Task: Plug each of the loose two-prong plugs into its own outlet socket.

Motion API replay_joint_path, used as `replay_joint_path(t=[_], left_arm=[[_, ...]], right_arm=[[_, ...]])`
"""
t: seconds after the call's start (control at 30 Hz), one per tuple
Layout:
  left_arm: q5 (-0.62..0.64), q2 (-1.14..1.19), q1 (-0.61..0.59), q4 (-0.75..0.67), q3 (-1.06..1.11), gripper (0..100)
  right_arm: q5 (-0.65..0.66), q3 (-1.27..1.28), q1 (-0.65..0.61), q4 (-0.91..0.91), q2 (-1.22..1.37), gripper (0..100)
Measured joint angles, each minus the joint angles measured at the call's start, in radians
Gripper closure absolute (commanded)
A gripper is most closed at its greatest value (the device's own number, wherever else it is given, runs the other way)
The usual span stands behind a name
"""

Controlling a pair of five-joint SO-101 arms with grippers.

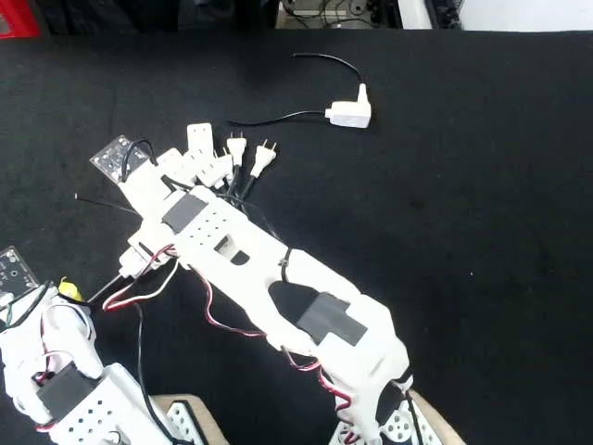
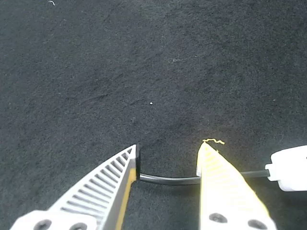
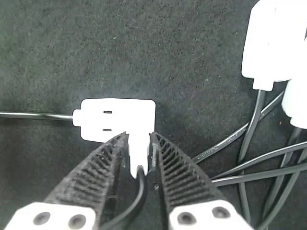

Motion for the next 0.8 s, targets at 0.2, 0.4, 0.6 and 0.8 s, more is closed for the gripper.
replay_joint_path(t=[0.2, 0.4, 0.6, 0.8], left_arm=[[0.000, 0.000, 0.000, 0.000, 0.000, 79], [0.000, 0.000, 0.000, 0.000, 0.000, 79], [0.000, 0.000, 0.000, 0.000, 0.000, 79], [0.000, 0.000, 0.000, 0.000, 0.000, 79]], right_arm=[[-0.002, -0.012, 0.012, -0.005, 0.002, 98.7], [0.000, -0.120, 0.017, 0.094, 0.008, 98.7], [0.000, -0.213, 0.017, 0.169, 0.014, 98.7], [0.000, -0.221, 0.017, 0.173, 0.074, 98.7]])
